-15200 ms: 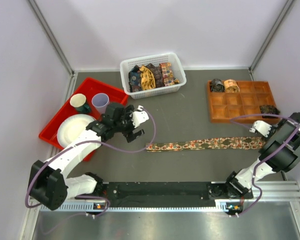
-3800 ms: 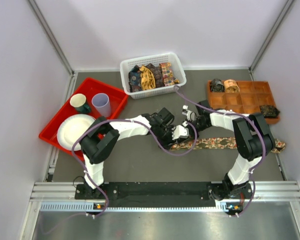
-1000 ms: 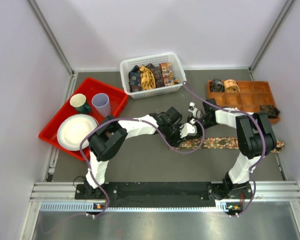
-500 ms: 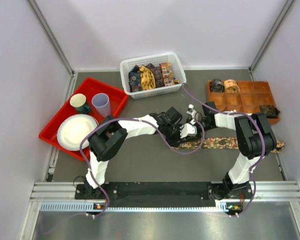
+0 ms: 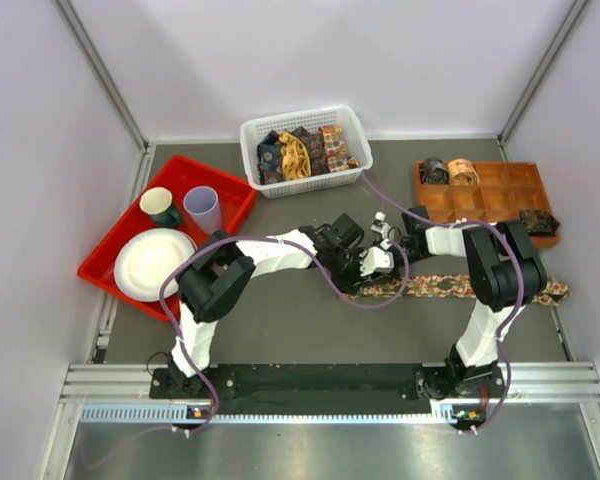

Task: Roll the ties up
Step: Roll the tie at the center of the board.

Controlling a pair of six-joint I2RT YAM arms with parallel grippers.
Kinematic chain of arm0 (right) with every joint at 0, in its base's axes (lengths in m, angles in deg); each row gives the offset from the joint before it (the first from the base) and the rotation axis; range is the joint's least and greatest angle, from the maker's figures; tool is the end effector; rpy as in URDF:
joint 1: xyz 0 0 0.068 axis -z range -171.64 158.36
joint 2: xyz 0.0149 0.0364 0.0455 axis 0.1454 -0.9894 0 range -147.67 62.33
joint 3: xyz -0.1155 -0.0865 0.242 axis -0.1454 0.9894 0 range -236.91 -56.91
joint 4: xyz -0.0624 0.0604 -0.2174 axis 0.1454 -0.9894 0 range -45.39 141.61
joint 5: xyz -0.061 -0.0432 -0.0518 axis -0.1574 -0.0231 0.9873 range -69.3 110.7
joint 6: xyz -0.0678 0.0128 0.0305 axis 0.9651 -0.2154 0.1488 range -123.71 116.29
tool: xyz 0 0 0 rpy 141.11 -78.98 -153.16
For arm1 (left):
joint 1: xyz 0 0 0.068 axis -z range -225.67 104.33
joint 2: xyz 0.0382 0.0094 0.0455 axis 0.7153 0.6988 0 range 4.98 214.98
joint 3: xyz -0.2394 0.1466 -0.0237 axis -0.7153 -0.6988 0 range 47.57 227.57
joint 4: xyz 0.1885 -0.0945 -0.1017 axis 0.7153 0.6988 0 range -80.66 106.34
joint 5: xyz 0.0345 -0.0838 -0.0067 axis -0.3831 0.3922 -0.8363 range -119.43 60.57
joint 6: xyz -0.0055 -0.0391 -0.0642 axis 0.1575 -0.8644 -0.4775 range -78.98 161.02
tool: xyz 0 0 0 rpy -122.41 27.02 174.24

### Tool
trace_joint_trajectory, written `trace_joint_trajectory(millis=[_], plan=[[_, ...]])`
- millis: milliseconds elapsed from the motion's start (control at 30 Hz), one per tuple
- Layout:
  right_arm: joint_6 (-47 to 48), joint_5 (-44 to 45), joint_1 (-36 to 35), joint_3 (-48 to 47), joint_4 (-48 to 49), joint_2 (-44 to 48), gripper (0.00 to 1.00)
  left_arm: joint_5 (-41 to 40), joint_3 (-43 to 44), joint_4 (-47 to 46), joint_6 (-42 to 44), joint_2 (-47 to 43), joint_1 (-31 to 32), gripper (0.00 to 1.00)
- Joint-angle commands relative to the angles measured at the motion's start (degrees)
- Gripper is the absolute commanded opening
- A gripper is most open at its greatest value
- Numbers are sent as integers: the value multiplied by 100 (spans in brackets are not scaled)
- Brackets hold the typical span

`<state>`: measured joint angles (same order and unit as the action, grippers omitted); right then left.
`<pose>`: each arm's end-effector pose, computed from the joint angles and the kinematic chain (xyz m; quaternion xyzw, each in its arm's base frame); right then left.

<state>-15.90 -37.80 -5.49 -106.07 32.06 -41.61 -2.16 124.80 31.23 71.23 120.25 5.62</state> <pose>0.2669 0.1217 0.1339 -0.0792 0.8633 0.4983 0.0069 0.2329 -0.3372 0.1621 0.6590 0.6710 -0.2700 0.2063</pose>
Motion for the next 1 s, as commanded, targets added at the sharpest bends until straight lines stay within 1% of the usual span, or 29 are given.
trace_joint_trajectory(millis=[0, 33, 67, 167, 267, 433, 567, 600, 733, 833, 967], plan=[[216, 181, -48, -84, -5, -21, 0, -239, -173, 659, 98, 251, -40, 38], [269, 251, -31, -102, -31, 5, 0, -248, -182, 659, 98, 242, -49, 40], [295, 260, -4, -119, -170, 66, 0, -266, -208, 650, 98, 234, -49, 45], [453, 401, 75, -163, -382, 189, 0, -266, -287, 580, 72, 163, -75, 55], [594, 655, 128, -128, -506, 225, 0, -301, -323, 536, 63, 128, -93, 59], [647, 1085, 198, -76, -436, 32, 0, -283, -340, 562, 90, 67, -145, 62], [594, 1166, 198, -66, -304, -74, 0, -275, -463, 439, 37, -118, -207, 66], [577, 1157, 198, -75, -269, -91, 0, -275, -489, 335, 11, -162, -233, 68], [577, 1130, 198, -137, -295, -144, 0, -178, -621, 35, -60, -381, -207, 82], [594, 1130, 207, -119, -304, -135, 0, -309, -534, -88, 45, -329, -49, 85], [612, 1122, 207, -111, -321, -135, 0, -668, -288, -53, 98, -75, 161, 84]])
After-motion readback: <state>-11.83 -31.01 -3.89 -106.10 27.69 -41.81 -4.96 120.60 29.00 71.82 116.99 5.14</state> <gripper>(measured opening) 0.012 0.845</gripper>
